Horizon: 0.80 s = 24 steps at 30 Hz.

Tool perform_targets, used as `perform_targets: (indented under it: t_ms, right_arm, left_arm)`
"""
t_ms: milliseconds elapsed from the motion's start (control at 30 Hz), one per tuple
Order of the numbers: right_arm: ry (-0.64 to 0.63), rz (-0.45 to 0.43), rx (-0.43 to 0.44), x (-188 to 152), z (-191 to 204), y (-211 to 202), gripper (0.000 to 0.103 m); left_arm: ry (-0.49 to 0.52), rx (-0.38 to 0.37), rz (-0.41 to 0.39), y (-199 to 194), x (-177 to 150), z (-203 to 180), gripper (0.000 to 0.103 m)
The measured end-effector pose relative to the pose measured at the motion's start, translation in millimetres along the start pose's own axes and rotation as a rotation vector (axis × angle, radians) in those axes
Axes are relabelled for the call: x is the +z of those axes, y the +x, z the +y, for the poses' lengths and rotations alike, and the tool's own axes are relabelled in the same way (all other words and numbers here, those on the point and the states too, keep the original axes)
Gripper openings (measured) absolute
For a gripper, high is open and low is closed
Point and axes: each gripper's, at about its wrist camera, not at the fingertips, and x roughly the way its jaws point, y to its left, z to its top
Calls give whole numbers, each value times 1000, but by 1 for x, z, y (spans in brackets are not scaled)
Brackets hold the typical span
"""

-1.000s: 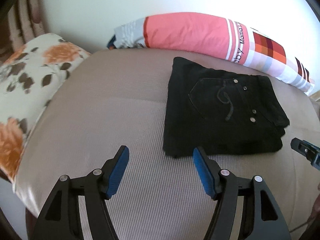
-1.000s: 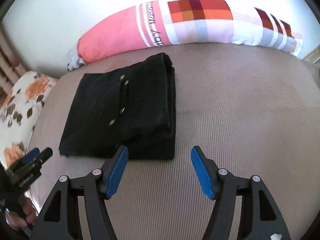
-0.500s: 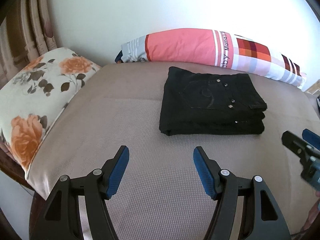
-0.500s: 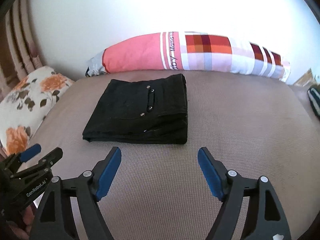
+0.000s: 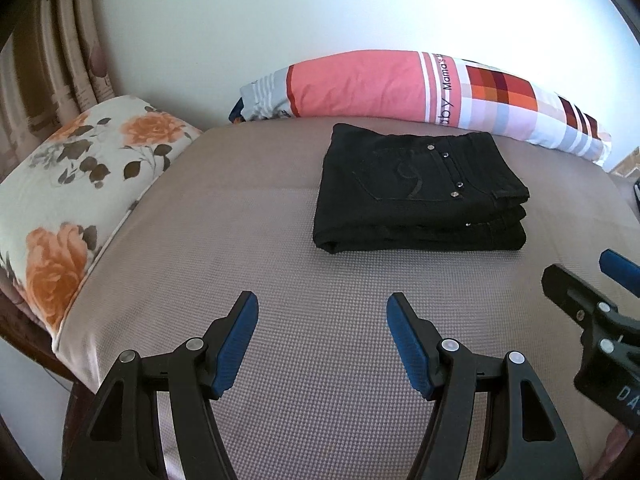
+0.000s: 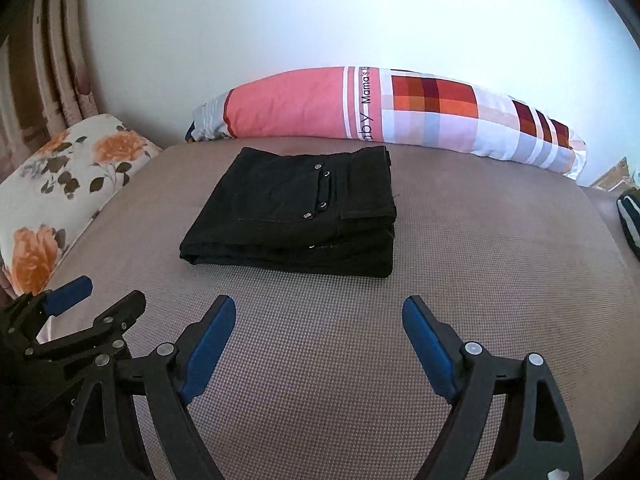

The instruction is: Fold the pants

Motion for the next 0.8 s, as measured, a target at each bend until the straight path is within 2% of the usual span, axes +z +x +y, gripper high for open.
perform_targets:
  t_ms: [800]
  right_arm:
    - [-4, 21, -5, -11, -3, 10, 87]
  left_arm:
    - [8, 2, 23, 7, -12, -7, 67]
